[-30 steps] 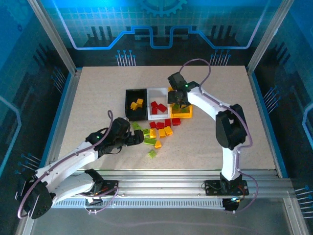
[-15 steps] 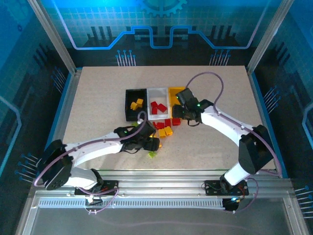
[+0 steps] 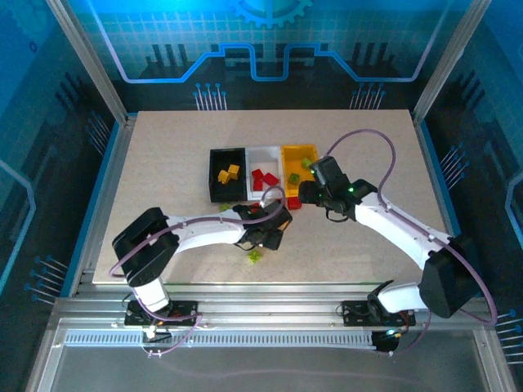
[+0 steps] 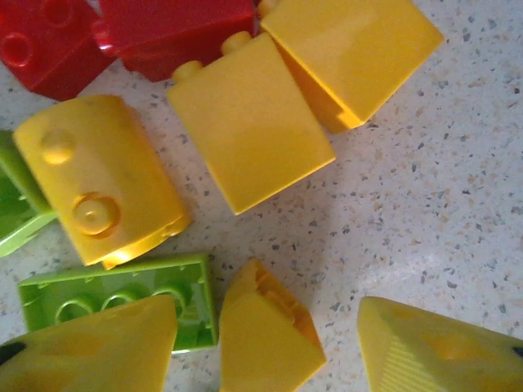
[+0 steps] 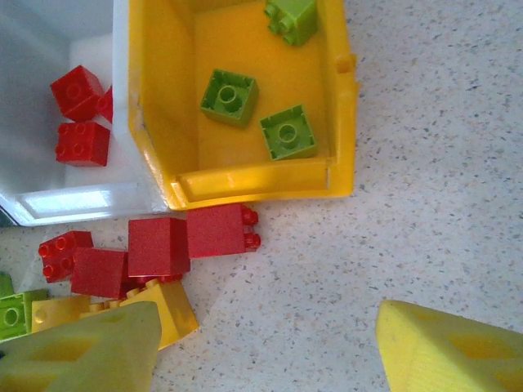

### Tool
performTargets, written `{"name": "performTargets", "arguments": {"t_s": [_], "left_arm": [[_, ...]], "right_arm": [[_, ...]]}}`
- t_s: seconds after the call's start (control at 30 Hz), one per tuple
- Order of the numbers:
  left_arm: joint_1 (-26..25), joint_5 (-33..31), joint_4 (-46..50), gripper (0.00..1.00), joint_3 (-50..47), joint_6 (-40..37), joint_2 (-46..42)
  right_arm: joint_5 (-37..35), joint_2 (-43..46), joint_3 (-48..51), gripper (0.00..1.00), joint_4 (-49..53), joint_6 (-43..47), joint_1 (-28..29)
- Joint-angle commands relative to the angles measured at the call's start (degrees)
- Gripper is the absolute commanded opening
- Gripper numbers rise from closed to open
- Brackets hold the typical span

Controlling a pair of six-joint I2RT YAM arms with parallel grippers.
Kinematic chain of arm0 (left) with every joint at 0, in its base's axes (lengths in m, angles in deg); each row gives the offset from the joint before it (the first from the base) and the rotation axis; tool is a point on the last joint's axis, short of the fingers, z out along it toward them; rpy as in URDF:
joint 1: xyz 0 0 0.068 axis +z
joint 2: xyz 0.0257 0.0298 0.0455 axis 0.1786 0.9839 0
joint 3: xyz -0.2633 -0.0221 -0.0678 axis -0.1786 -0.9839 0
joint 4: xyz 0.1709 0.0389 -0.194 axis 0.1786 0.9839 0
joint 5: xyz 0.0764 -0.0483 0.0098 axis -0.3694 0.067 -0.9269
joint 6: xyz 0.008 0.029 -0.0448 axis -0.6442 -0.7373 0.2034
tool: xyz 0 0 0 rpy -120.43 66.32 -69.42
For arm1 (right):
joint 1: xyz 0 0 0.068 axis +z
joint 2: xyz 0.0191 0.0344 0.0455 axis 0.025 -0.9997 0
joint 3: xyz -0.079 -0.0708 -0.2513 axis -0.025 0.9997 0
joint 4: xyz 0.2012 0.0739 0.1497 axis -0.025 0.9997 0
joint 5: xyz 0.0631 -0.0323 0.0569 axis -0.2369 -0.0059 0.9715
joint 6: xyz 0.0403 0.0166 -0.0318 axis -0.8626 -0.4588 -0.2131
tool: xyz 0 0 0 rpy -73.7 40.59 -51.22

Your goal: Sort the legos into containers by color

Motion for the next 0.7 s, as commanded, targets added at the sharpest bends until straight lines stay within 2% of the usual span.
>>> {"name": "performTargets", "arguments": {"t_s": [0.0, 0.37, 0.53, 0.67], "left_arm": [[-1.3, -3.3, 2.3, 0.54, 2.5, -0.8, 2.5], [-3.5, -6.8, 3.4, 0.33, 4.2, -0.5, 5.1], [-3.8, -7.0, 3.7, 0.24, 3.7, 0.3, 2.0], [-3.2, -8.0, 4.2, 0.21, 2.6, 1.9, -3.4]], "right_arm": [[-0.3, 1.9, 1.1, 0.72, -0.5, -0.9, -1.1], [0.2, 3.0, 1.2, 0.72, -0.4, -0.6, -2.2], [0.1, 3.1, 1.3, 0.72, -0.4, -0.7, -2.5], [0.4, 2.9, 1.4, 0.72, -0.5, -1.0, -2.6]]}}
